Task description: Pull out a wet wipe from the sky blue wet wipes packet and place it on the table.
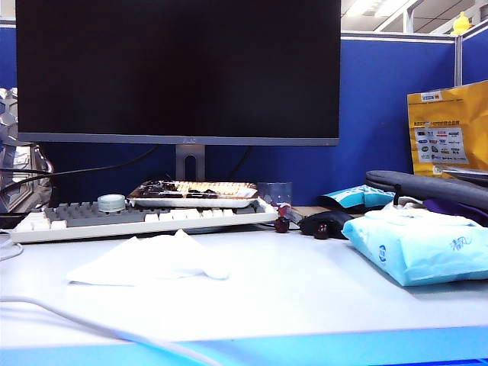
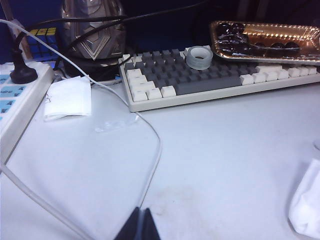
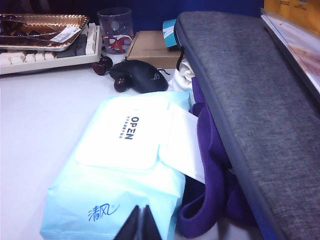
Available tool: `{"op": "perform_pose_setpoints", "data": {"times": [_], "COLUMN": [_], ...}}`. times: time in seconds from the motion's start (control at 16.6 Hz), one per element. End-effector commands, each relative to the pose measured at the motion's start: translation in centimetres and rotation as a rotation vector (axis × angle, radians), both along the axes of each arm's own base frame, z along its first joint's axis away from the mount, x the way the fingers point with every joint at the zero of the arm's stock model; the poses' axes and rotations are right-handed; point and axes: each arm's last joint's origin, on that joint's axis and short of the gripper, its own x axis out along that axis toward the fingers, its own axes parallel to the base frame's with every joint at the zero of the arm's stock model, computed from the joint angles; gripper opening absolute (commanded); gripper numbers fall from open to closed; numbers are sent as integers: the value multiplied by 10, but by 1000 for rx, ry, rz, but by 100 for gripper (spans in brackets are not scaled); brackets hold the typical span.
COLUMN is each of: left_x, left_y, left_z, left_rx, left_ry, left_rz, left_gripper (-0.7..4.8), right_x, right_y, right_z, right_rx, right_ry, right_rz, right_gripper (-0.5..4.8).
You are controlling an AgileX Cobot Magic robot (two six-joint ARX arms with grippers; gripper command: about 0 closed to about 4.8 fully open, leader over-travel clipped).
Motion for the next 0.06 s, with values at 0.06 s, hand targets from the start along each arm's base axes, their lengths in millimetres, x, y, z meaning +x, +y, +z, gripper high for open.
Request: {"op": "perform_pose_setpoints", "data": {"times": [0.06], "left_x": [0], "left_y": [0], "left_z": [-1], "left_rx": [-3], "left_ry": [11], "left_rz": [0], "left_gripper": [-3], "right_x": [0], "right_y": [0], "right_z": [0], "right_rx": [4], "right_ry": [-1], "right_rz": [3], "right_gripper": [-1]}}
